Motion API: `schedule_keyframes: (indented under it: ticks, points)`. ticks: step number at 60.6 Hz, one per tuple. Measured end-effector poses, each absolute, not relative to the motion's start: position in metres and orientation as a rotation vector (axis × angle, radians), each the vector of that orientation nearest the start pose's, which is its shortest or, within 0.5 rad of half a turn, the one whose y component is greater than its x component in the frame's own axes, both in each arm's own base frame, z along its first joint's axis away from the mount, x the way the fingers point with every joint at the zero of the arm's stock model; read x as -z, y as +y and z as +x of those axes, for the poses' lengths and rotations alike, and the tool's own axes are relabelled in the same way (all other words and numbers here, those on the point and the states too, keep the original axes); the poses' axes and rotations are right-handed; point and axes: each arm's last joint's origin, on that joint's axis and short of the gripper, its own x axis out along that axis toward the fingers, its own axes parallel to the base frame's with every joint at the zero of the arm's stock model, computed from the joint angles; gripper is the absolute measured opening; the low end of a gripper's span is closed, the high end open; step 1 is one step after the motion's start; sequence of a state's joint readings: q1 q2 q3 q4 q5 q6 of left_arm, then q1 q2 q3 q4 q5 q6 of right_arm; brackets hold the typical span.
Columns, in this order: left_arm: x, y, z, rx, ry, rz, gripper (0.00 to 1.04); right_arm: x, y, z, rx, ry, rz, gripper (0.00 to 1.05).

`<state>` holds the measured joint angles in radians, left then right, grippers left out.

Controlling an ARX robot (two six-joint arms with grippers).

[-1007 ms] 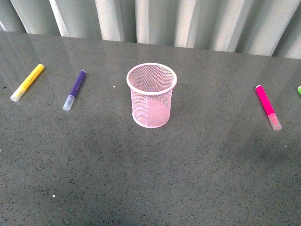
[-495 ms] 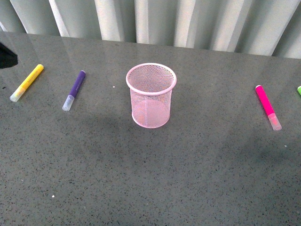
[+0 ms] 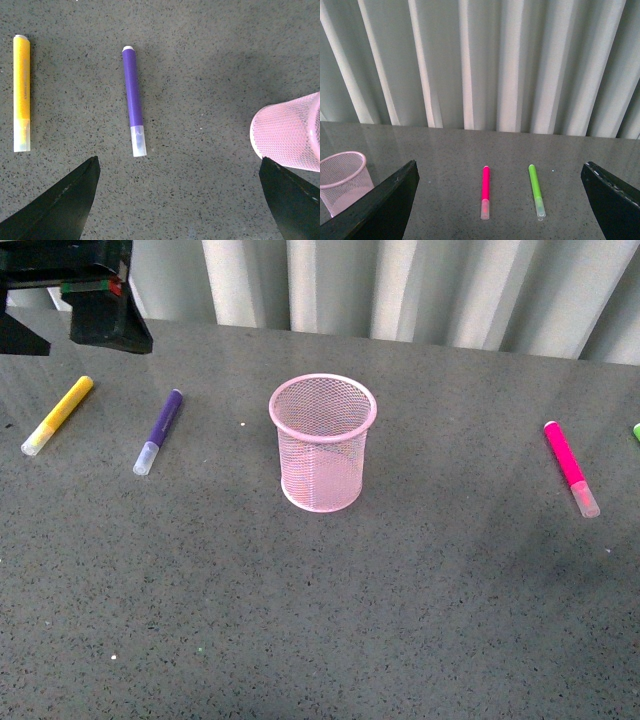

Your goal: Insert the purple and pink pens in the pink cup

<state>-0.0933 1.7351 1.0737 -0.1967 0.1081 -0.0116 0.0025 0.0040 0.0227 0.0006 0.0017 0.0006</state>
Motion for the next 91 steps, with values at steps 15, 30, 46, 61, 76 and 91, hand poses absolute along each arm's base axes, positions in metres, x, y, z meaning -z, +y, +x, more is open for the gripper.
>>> schedule_keyframes:
  ticks: [15, 30, 46, 61, 76, 91]
  points:
    - [-0.166, -0.044, 0.388, 0.186, 0.922, 0.042, 0.98, -0.171, 0.0, 0.097, -0.001, -0.019, 0.001, 0.98]
    - [-0.148, -0.053, 0.414, 0.188, 0.956, 0.078, 0.98, -0.171, 0.0, 0.097, -0.001, -0.019, 0.001, 0.98]
    - [-0.129, -0.061, 0.433, 0.198, 0.976, 0.122, 0.98, -0.171, 0.0, 0.097, -0.001, -0.019, 0.001, 0.98]
    - [-0.112, -0.061, 0.447, 0.192, 0.998, 0.15, 0.98, -0.171, 0.0, 0.097, -0.001, -0.019, 0.001, 0.98]
    - [-0.102, -0.058, 0.458, 0.171, 1.008, 0.183, 0.98, -0.171, 0.0, 0.097, -0.001, -0.019, 0.001, 0.98]
    - [-0.096, -0.05, 0.468, 0.158, 1.011, 0.178, 0.98, -0.171, 0.0, 0.097, -0.001, -0.019, 0.001, 0.98]
